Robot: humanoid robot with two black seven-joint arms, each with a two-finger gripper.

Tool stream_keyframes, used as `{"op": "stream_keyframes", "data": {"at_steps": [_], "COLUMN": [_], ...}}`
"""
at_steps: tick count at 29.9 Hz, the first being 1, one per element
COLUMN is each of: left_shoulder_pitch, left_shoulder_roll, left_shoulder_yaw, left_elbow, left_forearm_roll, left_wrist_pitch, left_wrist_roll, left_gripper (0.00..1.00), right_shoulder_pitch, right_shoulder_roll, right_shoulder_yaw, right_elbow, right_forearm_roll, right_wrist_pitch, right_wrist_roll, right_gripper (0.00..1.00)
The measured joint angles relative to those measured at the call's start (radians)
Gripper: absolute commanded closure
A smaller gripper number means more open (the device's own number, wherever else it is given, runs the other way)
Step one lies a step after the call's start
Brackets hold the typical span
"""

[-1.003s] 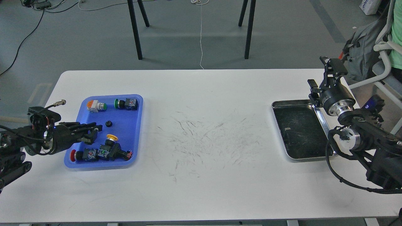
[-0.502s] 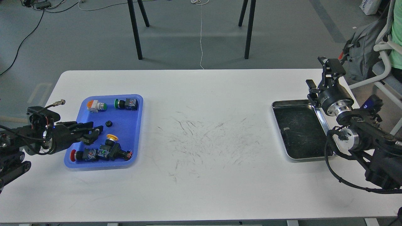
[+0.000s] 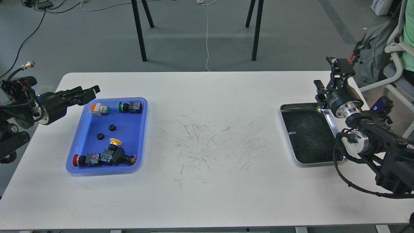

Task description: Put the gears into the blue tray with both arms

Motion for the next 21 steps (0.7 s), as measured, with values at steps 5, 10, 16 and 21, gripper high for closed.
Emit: {"op": "stream_keyframes", "data": {"at_steps": [5, 10, 16, 21], "left_shoulder_pitch": [-0.062, -0.11, -0.145, -0.148], "left_shoulder_roll": [-0.009, -0.046, -0.081, -0.139], "left_shoulder_yaw": [-0.001, -0.003, -0.088, -0.203], "left_elbow": [0.0, -0.004, 0.002, 0.002], "left_forearm_roll": [-0.229, -0.383, -0.556, -0.634], "left_wrist_pitch": [-0.091, -0.143, -0.266, -0.349], "left_wrist_roll": [0.0, 0.0, 0.0, 0.0], "left_gripper": [0.16, 0.15, 0.14, 0.14], "right_shoulder_pitch": [0.001, 0.001, 0.003, 0.004], "right_shoulder_roll": [-0.009, -0.018, -0.035, -0.051], "right_shoulder_yaw": [0.0, 0.0, 0.0, 0.0], "right_elbow": [0.014, 0.026, 0.055, 0.072], "right_forearm_roll": [0.0, 0.0, 0.0, 0.0], "right_wrist_pitch": [-0.003, -0.004, -0.005, -0.006], "right_wrist_roll": [-0.001, -0.001, -0.001, -0.001], "right_gripper": [0.04, 0.04, 0.03, 0.03]}}
